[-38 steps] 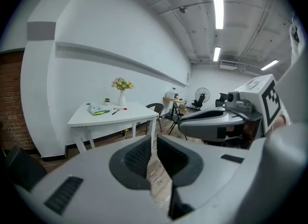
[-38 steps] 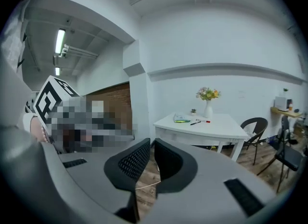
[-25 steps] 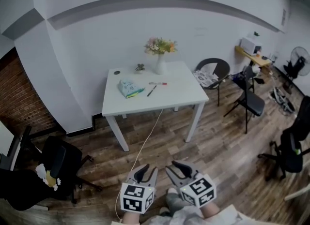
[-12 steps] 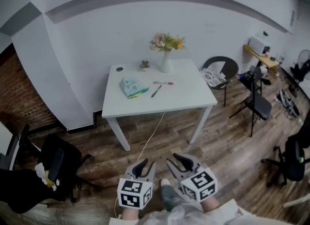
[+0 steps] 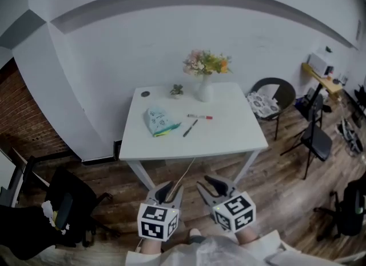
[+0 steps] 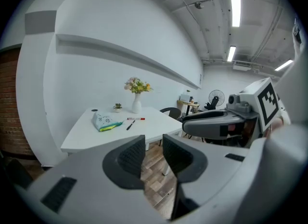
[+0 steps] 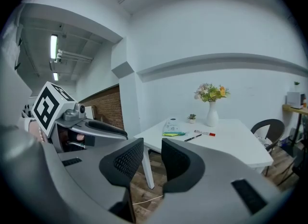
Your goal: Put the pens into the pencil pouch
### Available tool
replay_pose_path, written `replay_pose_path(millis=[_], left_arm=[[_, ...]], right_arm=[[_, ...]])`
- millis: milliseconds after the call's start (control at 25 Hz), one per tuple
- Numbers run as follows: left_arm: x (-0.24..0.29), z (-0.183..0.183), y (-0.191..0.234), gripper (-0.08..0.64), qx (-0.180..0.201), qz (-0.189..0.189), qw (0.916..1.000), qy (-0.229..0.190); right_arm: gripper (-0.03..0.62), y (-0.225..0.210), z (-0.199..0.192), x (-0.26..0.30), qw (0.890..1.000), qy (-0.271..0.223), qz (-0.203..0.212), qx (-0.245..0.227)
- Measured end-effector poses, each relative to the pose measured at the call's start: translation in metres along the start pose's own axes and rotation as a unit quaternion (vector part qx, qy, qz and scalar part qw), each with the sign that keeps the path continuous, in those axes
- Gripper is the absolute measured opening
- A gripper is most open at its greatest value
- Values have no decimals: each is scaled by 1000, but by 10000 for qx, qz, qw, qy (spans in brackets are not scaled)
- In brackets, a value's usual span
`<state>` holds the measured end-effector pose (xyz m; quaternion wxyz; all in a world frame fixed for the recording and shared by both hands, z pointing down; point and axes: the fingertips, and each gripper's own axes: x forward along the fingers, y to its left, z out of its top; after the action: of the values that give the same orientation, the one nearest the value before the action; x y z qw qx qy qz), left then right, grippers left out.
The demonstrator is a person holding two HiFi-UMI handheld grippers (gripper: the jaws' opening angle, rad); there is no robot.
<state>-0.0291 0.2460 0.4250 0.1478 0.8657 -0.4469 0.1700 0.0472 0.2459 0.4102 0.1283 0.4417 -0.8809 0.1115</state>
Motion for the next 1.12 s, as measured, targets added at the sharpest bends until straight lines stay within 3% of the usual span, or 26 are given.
replay_pose_path(millis=[280, 640, 1120], left_arm=[[50, 40, 27, 95, 19, 239, 9997, -109], [85, 41, 33, 95, -127, 95, 9998, 105], [145, 54, 81, 97, -186, -169, 9994, 242]], right_arm=[[95, -48, 24, 41, 9999, -50, 90, -15], [95, -77, 18, 63, 9997, 74, 87, 220], [95, -124, 21, 116, 9991, 226, -118, 332]])
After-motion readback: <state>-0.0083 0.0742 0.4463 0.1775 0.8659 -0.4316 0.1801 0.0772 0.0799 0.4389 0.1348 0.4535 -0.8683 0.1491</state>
